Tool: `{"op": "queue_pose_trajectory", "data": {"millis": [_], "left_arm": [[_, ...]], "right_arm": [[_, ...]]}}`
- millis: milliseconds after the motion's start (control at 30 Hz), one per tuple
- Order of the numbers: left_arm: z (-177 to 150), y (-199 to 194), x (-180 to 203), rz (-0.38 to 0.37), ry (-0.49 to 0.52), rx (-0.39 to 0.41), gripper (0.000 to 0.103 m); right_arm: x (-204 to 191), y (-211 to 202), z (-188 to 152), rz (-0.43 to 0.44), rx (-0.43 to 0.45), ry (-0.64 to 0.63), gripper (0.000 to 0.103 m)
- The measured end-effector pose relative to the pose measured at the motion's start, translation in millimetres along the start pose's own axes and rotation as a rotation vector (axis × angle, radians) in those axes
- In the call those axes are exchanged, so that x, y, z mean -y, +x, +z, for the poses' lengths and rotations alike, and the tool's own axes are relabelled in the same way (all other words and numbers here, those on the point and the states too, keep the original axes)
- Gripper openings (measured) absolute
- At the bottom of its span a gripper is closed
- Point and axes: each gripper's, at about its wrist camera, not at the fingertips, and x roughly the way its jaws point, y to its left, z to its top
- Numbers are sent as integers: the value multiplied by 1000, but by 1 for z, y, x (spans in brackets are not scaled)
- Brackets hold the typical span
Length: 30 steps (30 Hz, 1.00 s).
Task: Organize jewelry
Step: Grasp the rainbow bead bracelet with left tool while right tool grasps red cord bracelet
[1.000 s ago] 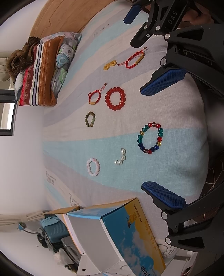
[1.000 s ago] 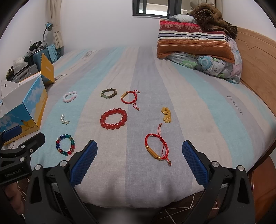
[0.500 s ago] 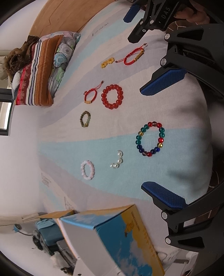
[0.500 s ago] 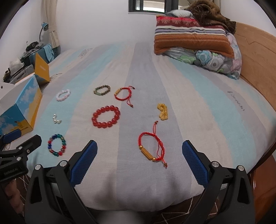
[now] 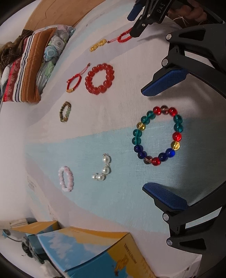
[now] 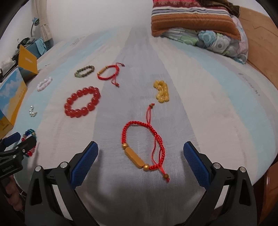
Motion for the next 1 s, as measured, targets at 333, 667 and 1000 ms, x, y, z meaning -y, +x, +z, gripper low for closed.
{"op": "queue_pose_trajectory", "data": {"millis": [333, 667, 1000], "left_arm": [[-4, 8, 5, 18, 20, 17, 90], [-5, 4, 8, -1, 27, -19, 52], [-7, -2, 6, -38, 44, -51, 17]], "right_arm": [[7, 15, -2, -13, -14, -1, 79], [-2, 12, -5, 3, -13, -51, 47], [-9, 11, -8, 18, -10, -72, 19]]}}
